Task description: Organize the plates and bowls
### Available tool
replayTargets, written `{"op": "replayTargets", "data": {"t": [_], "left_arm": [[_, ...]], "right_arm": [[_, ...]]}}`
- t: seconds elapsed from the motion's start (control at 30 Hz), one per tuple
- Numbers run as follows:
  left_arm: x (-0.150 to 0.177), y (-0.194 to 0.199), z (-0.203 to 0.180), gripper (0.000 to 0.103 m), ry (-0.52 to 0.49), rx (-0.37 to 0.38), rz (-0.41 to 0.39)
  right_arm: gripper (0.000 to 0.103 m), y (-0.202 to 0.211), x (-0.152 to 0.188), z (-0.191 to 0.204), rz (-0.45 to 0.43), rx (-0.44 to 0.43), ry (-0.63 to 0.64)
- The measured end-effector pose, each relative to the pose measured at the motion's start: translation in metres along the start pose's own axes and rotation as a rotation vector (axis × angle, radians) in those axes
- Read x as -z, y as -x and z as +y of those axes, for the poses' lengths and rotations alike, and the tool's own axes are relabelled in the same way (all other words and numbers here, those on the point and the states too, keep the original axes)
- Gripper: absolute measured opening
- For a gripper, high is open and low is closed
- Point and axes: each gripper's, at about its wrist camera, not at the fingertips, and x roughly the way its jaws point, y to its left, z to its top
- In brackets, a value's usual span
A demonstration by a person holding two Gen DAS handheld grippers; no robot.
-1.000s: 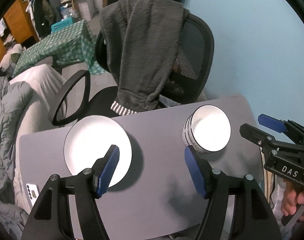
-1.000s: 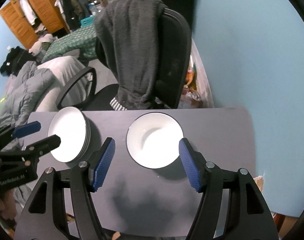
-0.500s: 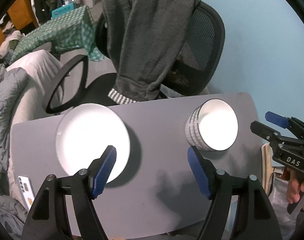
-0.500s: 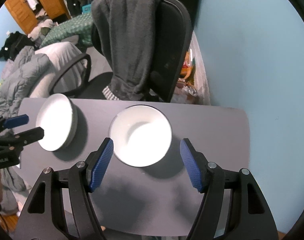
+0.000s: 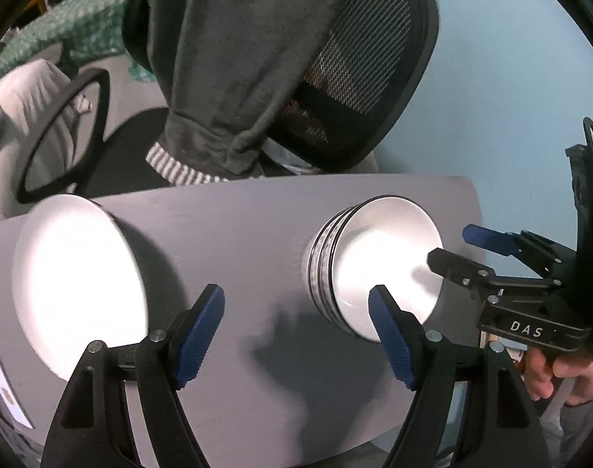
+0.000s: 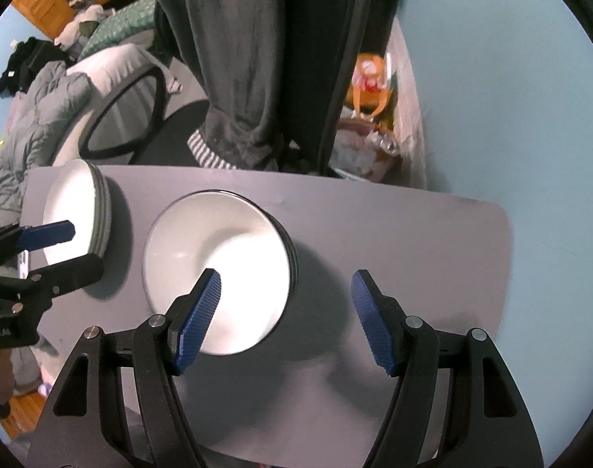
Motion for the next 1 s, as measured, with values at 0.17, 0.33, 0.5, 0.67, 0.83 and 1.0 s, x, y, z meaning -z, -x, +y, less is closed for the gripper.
{"op": "replayTargets", "data": {"t": [0.17,0.33,0.5,0.67,0.83,1.0], "left_arm": [[-0.005,-0.026,-0.002,0.078,0.055,0.020,0.043],[-0.004,-0.046,-0.004,0.078,0.078,0.024,0.081],[-0.002,-0.064,-0.002,0.078,0.112,0.037,0.121],[0.001,-0.072,-0.006,0.078,0.118,0.036,0.128],[0.004,-0.078,-0.005,0.061,0.136,0.034,0.151],[0.007,-0.078,-0.006,0.041,0.160,0.108,0.164]], "right_arm": [[0.069,-0.024,-0.006,-0.012,0.051,-0.030,0.013],[0.069,-0.043,-0.009,-0.019,0.100,-0.039,0.036],[0.069,-0.058,-0.013,-0.025,0.136,-0.061,0.048],[0.069,-0.067,-0.013,-0.026,0.163,-0.072,0.070],[0.069,-0.069,-0.013,-0.025,0.177,-0.095,0.086],[0.054,-0.071,-0.015,-0.021,0.199,-0.131,0.102]]}}
